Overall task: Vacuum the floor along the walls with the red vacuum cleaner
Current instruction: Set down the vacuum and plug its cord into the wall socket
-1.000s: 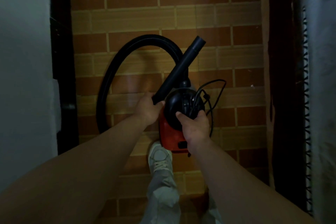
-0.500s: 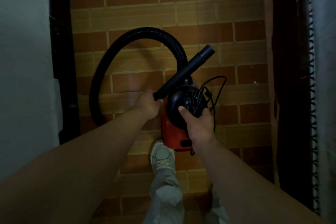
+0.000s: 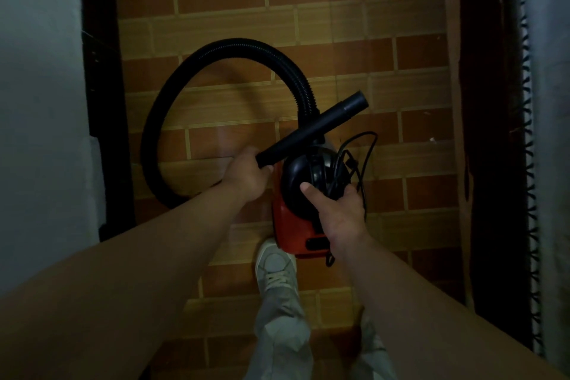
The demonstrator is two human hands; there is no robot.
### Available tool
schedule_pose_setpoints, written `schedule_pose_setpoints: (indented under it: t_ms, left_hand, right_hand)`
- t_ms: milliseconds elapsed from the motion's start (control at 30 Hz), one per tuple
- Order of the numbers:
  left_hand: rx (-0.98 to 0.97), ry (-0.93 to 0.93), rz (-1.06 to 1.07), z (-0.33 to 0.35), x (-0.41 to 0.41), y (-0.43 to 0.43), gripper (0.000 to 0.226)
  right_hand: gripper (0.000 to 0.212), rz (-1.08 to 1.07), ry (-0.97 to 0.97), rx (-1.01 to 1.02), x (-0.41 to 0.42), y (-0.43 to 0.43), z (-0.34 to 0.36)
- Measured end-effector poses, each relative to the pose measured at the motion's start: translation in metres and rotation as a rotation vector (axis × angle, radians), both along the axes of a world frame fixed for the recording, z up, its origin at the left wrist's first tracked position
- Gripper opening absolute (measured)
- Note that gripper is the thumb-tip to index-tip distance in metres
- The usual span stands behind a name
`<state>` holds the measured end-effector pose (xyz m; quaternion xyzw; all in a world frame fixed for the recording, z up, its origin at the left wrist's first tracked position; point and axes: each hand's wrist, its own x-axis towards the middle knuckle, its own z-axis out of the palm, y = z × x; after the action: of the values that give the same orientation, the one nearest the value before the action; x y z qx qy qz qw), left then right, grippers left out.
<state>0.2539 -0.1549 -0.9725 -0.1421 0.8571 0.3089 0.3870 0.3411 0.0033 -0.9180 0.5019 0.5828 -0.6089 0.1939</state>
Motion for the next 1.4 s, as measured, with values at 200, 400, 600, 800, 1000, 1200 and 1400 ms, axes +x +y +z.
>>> schedule_pose_setpoints:
  t_ms: [200, 400, 600, 800, 1000, 1200, 1400]
  left_hand:
    - [0.026, 0.064, -0.005, 0.003, 0.005, 0.004, 0.037]
    - [0.053, 0.095, 0.023, 0.013, 0.008, 0.011, 0.054]
    - [0.115, 0.19, 0.062, 0.034, 0.025, 0.02, 0.045]
    - [0.143, 0.321, 0.128, 0.056, 0.052, 0.036, 0.032]
    - [0.175, 0.375, 0.11, 0.07, 0.084, 0.061, 0.036]
    - [0.05, 0.574, -0.111, 0.081, 0.104, 0.083, 0.044]
    - [0.137, 0.627, -0.529, 0.09, 0.128, 0.115, 0.052]
  right_hand:
    - [0.069, 0.033, -0.033, -0.032, -0.002, 0.012, 0.006]
    - [0.06, 0.025, -0.056, -0.056, 0.003, 0.025, 0.009]
    - [0.043, -0.016, -0.045, -0.054, 0.008, 0.037, 0.018]
    - [0.04, -0.014, -0.042, -0.032, 0.016, 0.044, 0.025]
    - [0.036, -0.005, -0.04, 0.018, 0.027, 0.062, 0.039]
    - [0.023, 0.052, -0.052, 0.045, 0.041, 0.1, 0.048]
    - [0.02, 0.172, -0.056, 0.08, 0.051, 0.135, 0.049]
